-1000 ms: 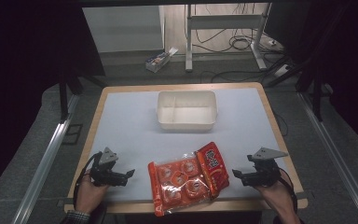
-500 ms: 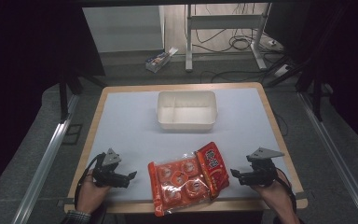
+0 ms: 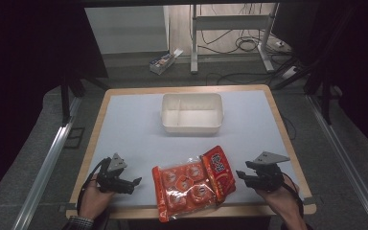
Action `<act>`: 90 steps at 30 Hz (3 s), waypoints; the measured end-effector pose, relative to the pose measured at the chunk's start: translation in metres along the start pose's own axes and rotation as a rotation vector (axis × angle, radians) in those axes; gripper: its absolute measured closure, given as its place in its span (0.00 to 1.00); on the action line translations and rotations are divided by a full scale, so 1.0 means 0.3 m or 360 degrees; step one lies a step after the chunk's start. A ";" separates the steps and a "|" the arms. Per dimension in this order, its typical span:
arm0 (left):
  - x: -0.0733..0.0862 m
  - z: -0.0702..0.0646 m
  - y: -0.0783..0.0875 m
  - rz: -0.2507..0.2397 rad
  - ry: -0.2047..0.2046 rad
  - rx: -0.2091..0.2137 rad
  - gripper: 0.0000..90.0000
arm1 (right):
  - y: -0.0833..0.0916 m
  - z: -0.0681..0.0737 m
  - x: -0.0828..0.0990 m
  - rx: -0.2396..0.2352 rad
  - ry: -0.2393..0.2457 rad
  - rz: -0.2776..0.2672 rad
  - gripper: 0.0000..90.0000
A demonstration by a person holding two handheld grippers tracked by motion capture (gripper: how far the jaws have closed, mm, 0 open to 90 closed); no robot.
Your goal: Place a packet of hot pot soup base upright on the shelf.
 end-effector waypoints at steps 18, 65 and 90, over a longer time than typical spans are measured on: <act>0.001 -0.002 -0.003 0.0005 -0.0025 -0.0013 0.04 | 0.015 0.175 -0.066 -0.0074 0.0341 -0.0024 0.99; 0.001 -0.009 -0.006 0.0017 -0.0046 -0.0019 0.05 | -0.177 0.289 -0.024 -0.0386 0.0466 0.0282 0.99; -0.001 -0.009 -0.005 0.0014 -0.0048 -0.0014 0.05 | -0.164 0.213 -0.068 -0.0288 0.0358 0.0172 0.77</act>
Point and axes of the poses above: each handheld gripper's, and its own axes: y roughly backward along the jaws, x roughly out of its underside, z roughly to its left, the point moved 4 cm from there along -y, roughly forward along the jaws
